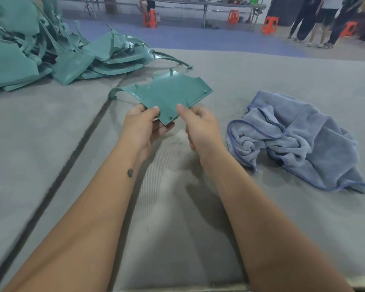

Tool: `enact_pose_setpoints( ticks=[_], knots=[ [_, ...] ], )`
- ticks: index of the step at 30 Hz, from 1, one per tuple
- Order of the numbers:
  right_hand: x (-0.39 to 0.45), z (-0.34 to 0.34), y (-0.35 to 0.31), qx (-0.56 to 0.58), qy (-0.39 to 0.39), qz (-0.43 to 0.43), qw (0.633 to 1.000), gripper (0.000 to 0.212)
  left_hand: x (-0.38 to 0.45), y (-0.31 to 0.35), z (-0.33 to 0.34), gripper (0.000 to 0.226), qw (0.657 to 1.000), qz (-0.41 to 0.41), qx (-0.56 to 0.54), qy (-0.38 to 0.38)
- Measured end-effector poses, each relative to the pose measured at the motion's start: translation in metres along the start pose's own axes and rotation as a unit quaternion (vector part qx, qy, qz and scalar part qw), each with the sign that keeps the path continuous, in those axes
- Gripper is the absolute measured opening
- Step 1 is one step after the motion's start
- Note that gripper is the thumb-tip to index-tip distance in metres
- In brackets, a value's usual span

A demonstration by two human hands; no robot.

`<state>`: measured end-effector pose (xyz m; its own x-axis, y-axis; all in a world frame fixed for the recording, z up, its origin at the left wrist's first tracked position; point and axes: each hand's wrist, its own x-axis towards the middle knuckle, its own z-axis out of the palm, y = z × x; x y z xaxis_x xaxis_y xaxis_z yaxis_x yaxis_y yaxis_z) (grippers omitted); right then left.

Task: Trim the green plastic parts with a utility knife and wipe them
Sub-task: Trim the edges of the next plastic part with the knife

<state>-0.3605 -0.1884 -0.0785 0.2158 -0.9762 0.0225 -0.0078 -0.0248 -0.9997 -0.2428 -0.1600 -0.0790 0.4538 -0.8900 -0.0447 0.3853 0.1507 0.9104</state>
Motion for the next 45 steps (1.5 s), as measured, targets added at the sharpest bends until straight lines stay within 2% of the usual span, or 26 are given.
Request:
enact_pose_setpoints(
  ticks=[3, 4, 7, 11, 15, 21, 26, 29, 35, 39, 42, 45],
  knots=[
    [0.004, -0.009, -0.006, 0.077, -0.010, 0.048, 0.996, 0.045, -0.005, 0.004, -0.001, 0.023, 0.999, 0.020, 0.007, -0.031],
    [0.006, -0.011, -0.005, 0.072, -0.017, 0.046, 0.996, 0.048, -0.005, 0.004, -0.002, 0.027, 0.998, 0.036, 0.016, -0.046],
    [0.008, -0.012, 0.002, -0.004, -0.034, -0.001, 0.999, 0.044, -0.005, 0.002, -0.002, 0.022, 0.998, 0.038, 0.004, -0.056],
    [0.004, -0.006, 0.013, -0.072, -0.087, -0.073, 0.991, 0.040, -0.003, -0.001, -0.002, 0.015, 0.995, -0.039, -0.096, -0.009],
    [0.001, -0.002, 0.015, -0.073, -0.151, -0.120, 0.979, 0.033, -0.001, -0.001, -0.006, 0.020, 0.990, -0.051, -0.126, -0.022],
    [0.003, -0.006, 0.020, -0.055, -0.171, -0.123, 0.976, 0.031, -0.002, 0.000, -0.010, 0.016, 0.986, -0.070, -0.145, -0.031],
    [0.005, -0.007, 0.024, -0.024, -0.128, -0.147, 0.981, 0.032, -0.002, 0.001, -0.013, 0.018, 0.987, -0.075, -0.140, -0.028],
    [0.013, -0.017, 0.021, 0.068, -0.058, -0.106, 0.990, 0.031, -0.003, 0.003, -0.015, 0.015, 0.987, -0.092, -0.125, -0.030],
    [0.018, -0.025, 0.014, 0.201, 0.036, -0.035, 0.978, 0.030, -0.005, 0.007, -0.018, 0.017, 0.995, -0.075, -0.065, -0.016],
    [0.019, -0.034, 0.011, 0.216, 0.080, -0.038, 0.972, 0.035, -0.005, 0.006, -0.017, 0.020, 0.998, -0.051, -0.027, -0.013],
    [0.018, -0.037, 0.011, 0.209, 0.068, -0.020, 0.975, 0.057, -0.005, 0.005, -0.015, 0.020, 0.998, -0.049, -0.020, -0.028],
    [0.018, -0.034, 0.009, 0.140, 0.101, -0.035, 0.984, 0.047, -0.004, 0.004, -0.013, 0.018, 0.998, -0.046, -0.037, -0.030]
  ],
)
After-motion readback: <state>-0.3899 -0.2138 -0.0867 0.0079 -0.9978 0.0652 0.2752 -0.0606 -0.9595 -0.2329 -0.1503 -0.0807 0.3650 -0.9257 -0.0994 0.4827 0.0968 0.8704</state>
